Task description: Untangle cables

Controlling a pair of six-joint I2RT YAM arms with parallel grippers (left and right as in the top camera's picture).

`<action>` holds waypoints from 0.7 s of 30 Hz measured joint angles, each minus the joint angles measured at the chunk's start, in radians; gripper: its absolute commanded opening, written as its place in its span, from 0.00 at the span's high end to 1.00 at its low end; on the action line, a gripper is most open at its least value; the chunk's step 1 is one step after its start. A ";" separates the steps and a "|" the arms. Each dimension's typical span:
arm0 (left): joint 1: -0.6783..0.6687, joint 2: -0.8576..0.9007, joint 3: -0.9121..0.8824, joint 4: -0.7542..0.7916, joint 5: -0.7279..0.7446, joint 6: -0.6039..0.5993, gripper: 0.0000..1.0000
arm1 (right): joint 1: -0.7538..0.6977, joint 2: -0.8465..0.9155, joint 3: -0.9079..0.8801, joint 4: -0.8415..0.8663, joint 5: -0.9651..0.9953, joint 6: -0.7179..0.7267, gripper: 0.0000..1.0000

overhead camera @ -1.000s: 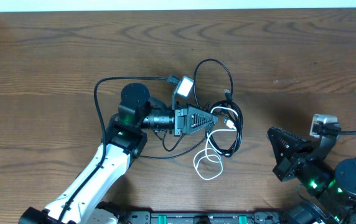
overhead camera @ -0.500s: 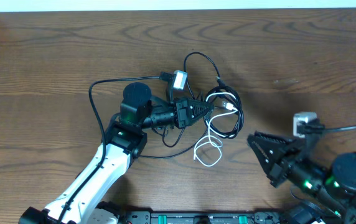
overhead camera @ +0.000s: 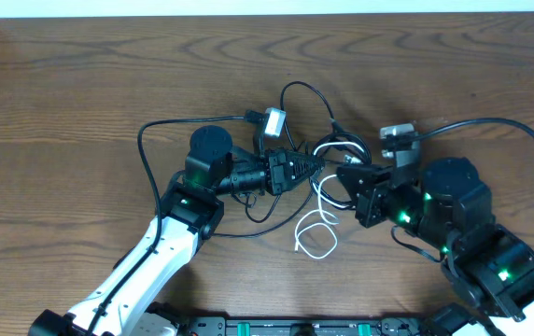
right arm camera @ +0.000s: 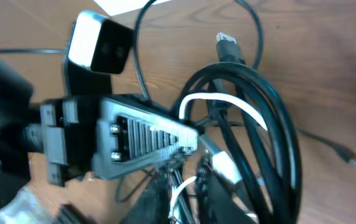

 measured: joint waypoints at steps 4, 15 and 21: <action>0.000 0.000 0.000 0.000 0.008 0.018 0.92 | 0.000 -0.006 0.000 0.000 0.115 -0.007 0.72; 0.000 0.000 0.000 0.004 0.083 0.056 0.92 | -0.002 0.021 0.000 -0.024 0.558 -0.008 0.57; 0.001 0.000 0.000 0.000 0.089 0.111 0.92 | -0.009 0.049 -0.001 -0.072 0.436 -0.013 0.65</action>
